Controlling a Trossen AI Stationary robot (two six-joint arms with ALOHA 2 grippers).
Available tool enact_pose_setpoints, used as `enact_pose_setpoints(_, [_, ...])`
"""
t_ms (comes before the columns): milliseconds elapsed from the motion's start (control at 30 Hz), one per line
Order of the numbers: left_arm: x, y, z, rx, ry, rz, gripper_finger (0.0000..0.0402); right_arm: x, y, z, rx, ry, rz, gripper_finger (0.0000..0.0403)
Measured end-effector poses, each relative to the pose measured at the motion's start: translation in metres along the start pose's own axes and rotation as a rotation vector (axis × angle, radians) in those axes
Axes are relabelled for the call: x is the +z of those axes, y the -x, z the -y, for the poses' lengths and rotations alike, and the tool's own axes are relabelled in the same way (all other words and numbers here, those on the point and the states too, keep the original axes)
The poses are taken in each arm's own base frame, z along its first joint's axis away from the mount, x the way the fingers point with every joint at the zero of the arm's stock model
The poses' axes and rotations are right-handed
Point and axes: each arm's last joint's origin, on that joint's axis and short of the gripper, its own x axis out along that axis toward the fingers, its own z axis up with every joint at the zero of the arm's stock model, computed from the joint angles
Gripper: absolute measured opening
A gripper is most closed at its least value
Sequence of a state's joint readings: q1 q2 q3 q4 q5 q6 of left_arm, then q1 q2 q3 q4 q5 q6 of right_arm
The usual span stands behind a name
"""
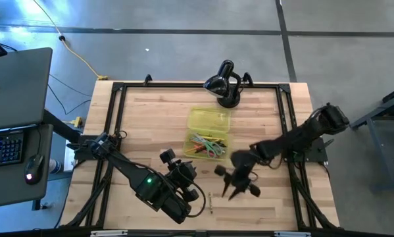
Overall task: Pick & place school supplies into a supply box
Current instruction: Put the green crayons into the yellow school supply box
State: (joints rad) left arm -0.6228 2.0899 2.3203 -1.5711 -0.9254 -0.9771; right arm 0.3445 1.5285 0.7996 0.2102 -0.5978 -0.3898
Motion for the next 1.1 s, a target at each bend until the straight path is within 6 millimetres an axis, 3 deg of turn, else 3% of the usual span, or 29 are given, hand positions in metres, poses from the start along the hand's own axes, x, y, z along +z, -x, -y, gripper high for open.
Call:
enact_pose_setpoints(167, [0.0, 0.0, 0.0, 0.001, -0.001, 0.001, 0.0138, -0.014, -0.016, -0.021, -0.159, 0.275, 0.123, 0.0103])
enact_pose_setpoints(267, [0.0, 0.0, 0.0, 0.0, -0.001, 0.0, 0.0138, -0.016, -0.018, -0.019, -0.173, 0.316, 0.151, 0.0103])
enact_pose_setpoints(500, [0.001, 0.0, -0.001, 0.008, -0.001, 0.014, 0.0138, -0.013, -0.035, 0.002, 0.123, 0.275, 0.259, 0.0103])
enact_pose_setpoints(800, [0.001, 0.001, -0.001, -0.003, 0.002, 0.002, 0.0138, -0.027, -0.077, 0.042, 0.268, 0.258, 0.287, 0.0102])
enact_pose_setpoints(1100, [0.004, 0.03, -0.016, -0.079, 0.02, 0.019, 0.0138, -0.05, -0.11, 0.061, 0.353, 0.266, 0.292, 0.0067])
